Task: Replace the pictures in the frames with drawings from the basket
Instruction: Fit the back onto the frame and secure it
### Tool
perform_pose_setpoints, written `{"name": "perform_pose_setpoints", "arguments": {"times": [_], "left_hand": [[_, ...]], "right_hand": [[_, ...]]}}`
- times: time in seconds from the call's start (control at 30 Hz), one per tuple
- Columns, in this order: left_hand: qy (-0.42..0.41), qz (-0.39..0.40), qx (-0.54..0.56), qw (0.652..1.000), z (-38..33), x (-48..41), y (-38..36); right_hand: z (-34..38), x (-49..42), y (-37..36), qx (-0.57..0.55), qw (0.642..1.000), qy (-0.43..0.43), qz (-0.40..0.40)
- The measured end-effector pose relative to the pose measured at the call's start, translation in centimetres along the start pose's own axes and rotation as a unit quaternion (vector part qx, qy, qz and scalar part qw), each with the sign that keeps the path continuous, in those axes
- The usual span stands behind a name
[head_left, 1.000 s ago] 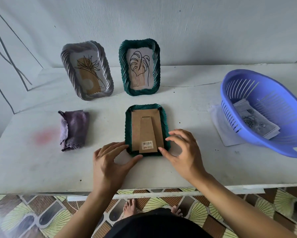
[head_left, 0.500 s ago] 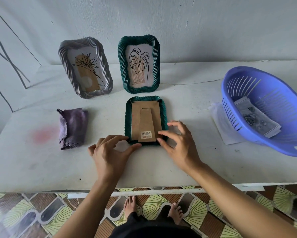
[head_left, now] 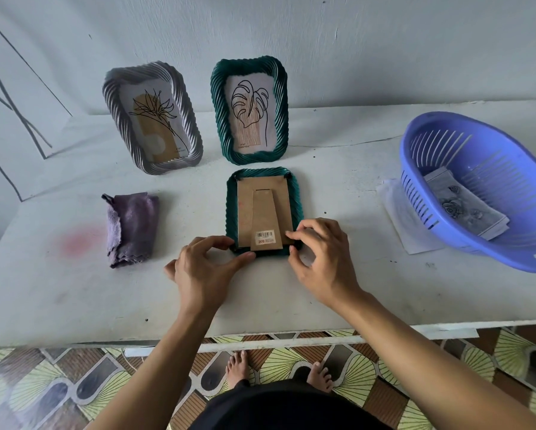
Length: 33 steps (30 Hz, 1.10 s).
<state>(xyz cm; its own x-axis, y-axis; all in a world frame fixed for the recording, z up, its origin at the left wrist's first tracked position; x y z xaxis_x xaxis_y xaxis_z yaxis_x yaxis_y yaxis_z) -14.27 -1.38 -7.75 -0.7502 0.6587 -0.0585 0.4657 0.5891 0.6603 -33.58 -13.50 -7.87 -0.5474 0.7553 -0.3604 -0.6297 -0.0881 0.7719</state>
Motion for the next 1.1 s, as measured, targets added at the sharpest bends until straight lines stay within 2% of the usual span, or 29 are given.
{"name": "perform_pose_setpoints", "arguments": {"times": [0.47, 0.7, 0.87, 1.0, 1.1], "left_hand": [[-0.056, 0.02, -0.025, 0.998, -0.3, 0.0, -0.3], [-0.146, 0.051, -0.097, 0.983, -0.2, -0.5, -0.4], [-0.165, 0.075, -0.108, 0.978, -0.3, -1.3, -0.6], [-0.166, 0.095, -0.066, 0.979, -0.2, -1.7, -0.4], [-0.163, 0.081, -0.047, 0.982, -0.1, -1.9, -0.4]], "right_hand": [[-0.2, -0.3, 0.2, -0.033, 0.999, 0.001, 0.004], [-0.4, -0.1, 0.6, -0.062, 0.998, -0.001, 0.01], [-1.0, 0.5, 1.5, -0.1, 0.993, -0.044, -0.049], [-1.1, 0.6, 1.5, -0.112, 0.99, -0.068, -0.05], [-1.4, 0.6, 1.2, -0.126, 0.986, -0.096, -0.046]]}}
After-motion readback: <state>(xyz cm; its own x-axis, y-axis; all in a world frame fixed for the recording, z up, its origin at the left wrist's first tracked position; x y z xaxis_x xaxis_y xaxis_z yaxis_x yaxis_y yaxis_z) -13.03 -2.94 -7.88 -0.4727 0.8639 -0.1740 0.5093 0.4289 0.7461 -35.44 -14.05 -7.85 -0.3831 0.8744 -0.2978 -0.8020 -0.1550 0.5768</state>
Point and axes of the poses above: each hand's wrist, its own x-axis away from the middle knuckle, its own y-axis out of the back of the hand, z = x × y, the point moved 7 cm from there along -x, towards the middle knuckle, and after that the axes turned 1 degree about z, right-handed, at the moved point
